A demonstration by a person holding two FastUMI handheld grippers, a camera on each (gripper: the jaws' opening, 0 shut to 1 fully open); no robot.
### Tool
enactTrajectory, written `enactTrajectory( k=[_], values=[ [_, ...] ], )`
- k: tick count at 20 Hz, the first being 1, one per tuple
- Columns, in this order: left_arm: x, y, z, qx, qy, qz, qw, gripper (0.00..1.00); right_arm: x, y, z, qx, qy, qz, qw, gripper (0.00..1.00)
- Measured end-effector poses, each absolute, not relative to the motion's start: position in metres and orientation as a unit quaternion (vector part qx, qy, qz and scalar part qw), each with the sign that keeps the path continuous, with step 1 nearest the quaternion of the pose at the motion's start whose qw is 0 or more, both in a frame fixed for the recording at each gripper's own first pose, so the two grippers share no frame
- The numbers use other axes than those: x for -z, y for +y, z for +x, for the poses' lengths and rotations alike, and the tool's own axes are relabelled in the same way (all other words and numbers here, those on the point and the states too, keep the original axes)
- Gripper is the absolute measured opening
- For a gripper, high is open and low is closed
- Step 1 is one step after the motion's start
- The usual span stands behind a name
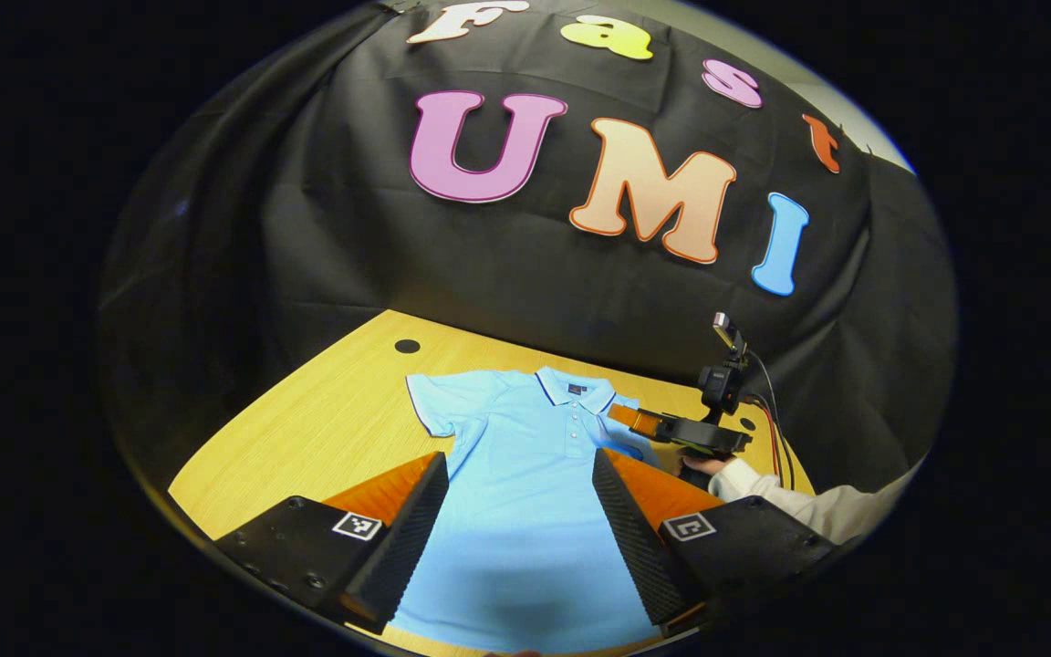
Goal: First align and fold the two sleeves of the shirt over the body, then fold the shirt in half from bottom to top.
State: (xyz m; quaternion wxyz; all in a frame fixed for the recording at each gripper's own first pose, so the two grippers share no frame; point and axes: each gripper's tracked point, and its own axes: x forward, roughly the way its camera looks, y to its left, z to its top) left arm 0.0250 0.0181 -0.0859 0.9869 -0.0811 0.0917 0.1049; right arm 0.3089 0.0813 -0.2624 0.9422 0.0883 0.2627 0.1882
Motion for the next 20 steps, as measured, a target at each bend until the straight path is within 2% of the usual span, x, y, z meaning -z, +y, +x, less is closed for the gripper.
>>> enactTrajectory(
  k=[2,3,4,5,9,10,11,15,20],
  values=[
    [0.086,0.035,0.035,-0.108,0.091,-0.076,0.987,0.95,0.262,0.085,0.301,-0.198,0.272,0.084,0.938,0.59],
    [0.085,0.045,0.042,-0.108,0.090,-0.073,0.987,0.95,0.261,0.082,0.294,-0.198,0.272,0.074,0.939,0.66],
    [0.087,0.054,0.051,-0.106,0.091,-0.071,0.988,0.95,0.256,0.082,0.291,-0.201,0.267,0.067,0.940,0.90],
    [0.087,0.063,0.059,-0.103,0.091,-0.069,0.988,0.95,0.252,0.081,0.287,-0.200,0.261,0.061,0.943,0.98],
    [0.092,0.102,0.103,-0.106,0.099,-0.055,0.988,0.95,0.236,0.064,0.251,-0.183,0.255,0.053,0.948,0.98],
    [0.096,0.107,0.112,-0.102,0.101,-0.050,0.988,0.95,0.232,0.059,0.242,-0.176,0.255,0.055,0.949,0.94],
    [0.099,0.113,0.126,-0.097,0.105,-0.042,0.989,0.95,0.230,0.053,0.232,-0.168,0.256,0.056,0.950,0.98],
    [0.122,0.141,0.176,-0.082,0.127,-0.029,0.988,0.95,0.212,0.035,0.185,-0.142,0.260,0.066,0.953,0.98],
    [0.161,0.185,0.234,-0.092,0.158,-0.054,0.982,0.95,0.194,0.013,0.134,-0.103,0.261,0.042,0.959,0.98]
  ],
)
